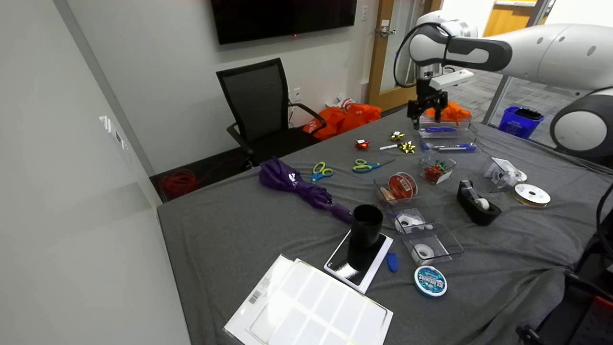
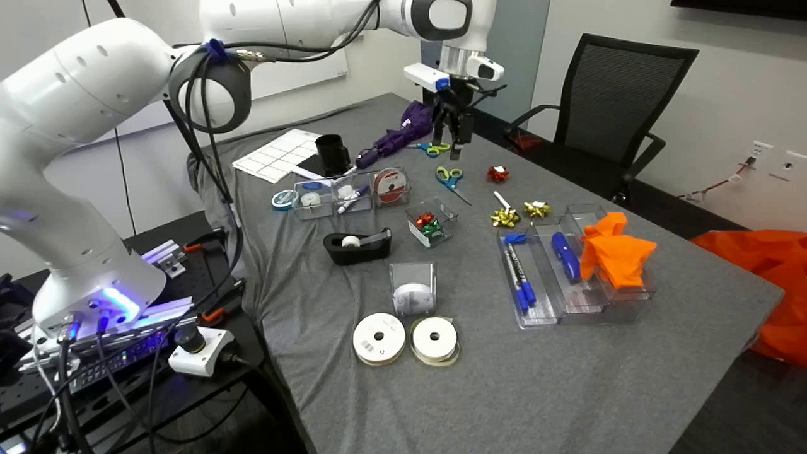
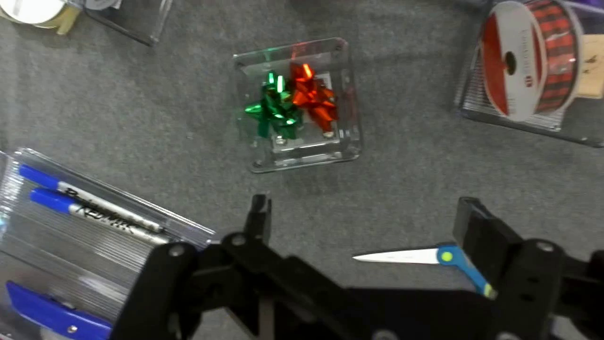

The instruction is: Put the green and red decorating ribbons in the empty stationary holder to the right

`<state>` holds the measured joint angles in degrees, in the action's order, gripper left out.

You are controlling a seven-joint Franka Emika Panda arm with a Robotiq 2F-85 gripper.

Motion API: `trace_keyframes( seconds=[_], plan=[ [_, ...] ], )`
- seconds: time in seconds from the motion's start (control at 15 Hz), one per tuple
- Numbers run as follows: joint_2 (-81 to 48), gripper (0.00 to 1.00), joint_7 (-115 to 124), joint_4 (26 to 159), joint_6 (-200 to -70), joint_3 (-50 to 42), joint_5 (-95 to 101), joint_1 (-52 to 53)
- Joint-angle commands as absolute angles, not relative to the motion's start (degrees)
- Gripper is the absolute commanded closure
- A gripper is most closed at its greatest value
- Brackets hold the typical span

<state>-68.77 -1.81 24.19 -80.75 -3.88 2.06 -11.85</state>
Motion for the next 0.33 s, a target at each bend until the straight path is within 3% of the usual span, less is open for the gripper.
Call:
trace_keyframes(
  seconds=[0.0,0.27],
  plan=[
    [-68.90,0.00,-0.91,25.05,-82.32,-5.93,4.00,-12.81],
    [-72.21,0.00,-1.05,19.11,-79.12,-5.57,3.71,-13.36]
  ],
)
